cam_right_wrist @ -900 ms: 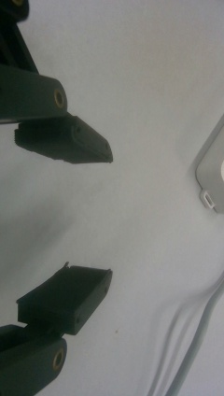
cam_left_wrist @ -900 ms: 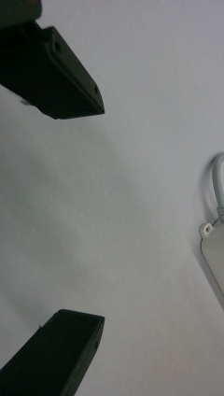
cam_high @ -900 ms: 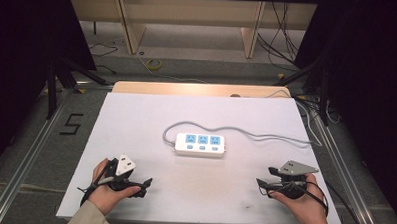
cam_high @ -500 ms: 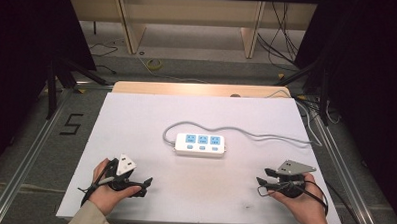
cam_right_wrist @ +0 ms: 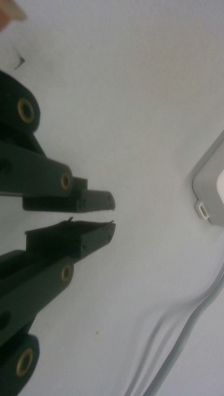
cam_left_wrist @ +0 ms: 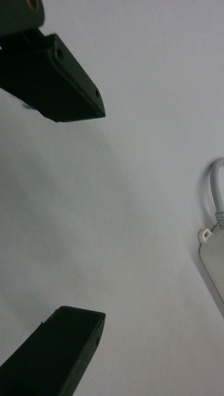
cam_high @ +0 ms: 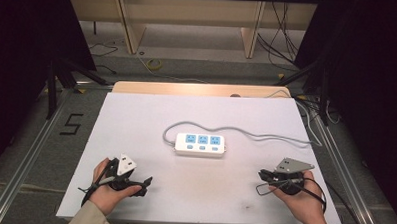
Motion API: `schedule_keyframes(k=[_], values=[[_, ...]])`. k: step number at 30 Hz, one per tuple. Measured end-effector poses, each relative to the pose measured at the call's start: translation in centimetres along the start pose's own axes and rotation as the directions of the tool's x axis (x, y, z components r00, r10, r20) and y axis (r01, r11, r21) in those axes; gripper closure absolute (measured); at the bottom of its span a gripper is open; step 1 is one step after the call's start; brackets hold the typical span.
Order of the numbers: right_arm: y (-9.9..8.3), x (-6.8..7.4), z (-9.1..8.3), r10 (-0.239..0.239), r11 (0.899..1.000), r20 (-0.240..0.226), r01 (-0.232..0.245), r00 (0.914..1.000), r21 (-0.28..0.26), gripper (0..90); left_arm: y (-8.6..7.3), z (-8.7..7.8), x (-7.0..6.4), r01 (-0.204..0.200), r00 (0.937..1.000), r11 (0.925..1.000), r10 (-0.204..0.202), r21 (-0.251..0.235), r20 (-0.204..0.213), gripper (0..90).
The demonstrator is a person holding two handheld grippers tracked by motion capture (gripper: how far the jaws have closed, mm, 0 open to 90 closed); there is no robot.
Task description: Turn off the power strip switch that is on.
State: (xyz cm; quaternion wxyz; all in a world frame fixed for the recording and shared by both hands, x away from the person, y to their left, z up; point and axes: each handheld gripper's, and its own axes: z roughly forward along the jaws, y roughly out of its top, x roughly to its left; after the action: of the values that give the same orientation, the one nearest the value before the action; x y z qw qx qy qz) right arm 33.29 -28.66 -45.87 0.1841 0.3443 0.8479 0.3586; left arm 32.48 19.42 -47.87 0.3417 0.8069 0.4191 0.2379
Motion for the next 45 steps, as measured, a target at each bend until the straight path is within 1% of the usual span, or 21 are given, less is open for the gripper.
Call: schedule_keyframes(k=[1, 2, 6, 16, 17, 19, 28, 45], values=[[0.1, 0.0, 0.1, -0.005, 1.0, 0.002, 0.005, 1.0, 0.004, 89.2, 0.0, 0.0, 0.0, 0.0, 1.0, 1.0, 0.0, 0.001, -0.003, 3.7], [0.1, 0.0, 0.1, -0.004, 1.0, 0.001, 0.004, 1.0, 0.006, 90.0, 0.0, 0.0, 0.0, 0.0, 1.0, 1.0, 0.0, 0.001, -0.003, 3.9], [0.3, 0.0, 0.1, -0.002, 1.0, 0.006, 0.002, 1.0, 0.019, 90.0, 0.0, -0.1, -0.1, 0.001, 1.0, 1.0, -0.001, 0.0, -0.006, 4.0], [0.9, -0.2, 0.2, 0.007, 1.0, 0.006, -0.008, 1.0, 0.02, 90.0, 0.1, 0.0, -0.1, 0.007, 0.9999, 1.0, -0.007, -0.001, -0.007, 4.6], [1.0, -0.2, 0.3, 0.015, 1.0, 0.003, -0.015, 0.9999, 0.02, 90.0, 0.1, 0.0, -0.1, 0.007, 0.9999, 1.0, -0.007, -0.001, -0.007, 4.6], [1.1, -0.2, 0.3, 0.012, 1.0, 0.002, -0.012, 0.9999, 0.019, 90.0, 0.1, 0.0, -0.2, 0.008, 1.0, 1.0, -0.008, -0.001, -0.005, 4.7], [1.6, -0.2, 0.6, 0.018, 0.999, -0.001, -0.018, 0.9998, 0.03, 90.0, 0.1, 0.0, -0.2, -0.003, 0.9999, 1.0, 0.003, 0.002, -0.01, 4.8], [2.3, -0.2, 0.9, 0.023, 0.999, -0.004, -0.023, 0.9997, 0.046, 90.0, 0.2, 0.0, -0.3, -0.004, 0.9999, 1.0, 0.004, 0.0, -0.01, 4.9]])
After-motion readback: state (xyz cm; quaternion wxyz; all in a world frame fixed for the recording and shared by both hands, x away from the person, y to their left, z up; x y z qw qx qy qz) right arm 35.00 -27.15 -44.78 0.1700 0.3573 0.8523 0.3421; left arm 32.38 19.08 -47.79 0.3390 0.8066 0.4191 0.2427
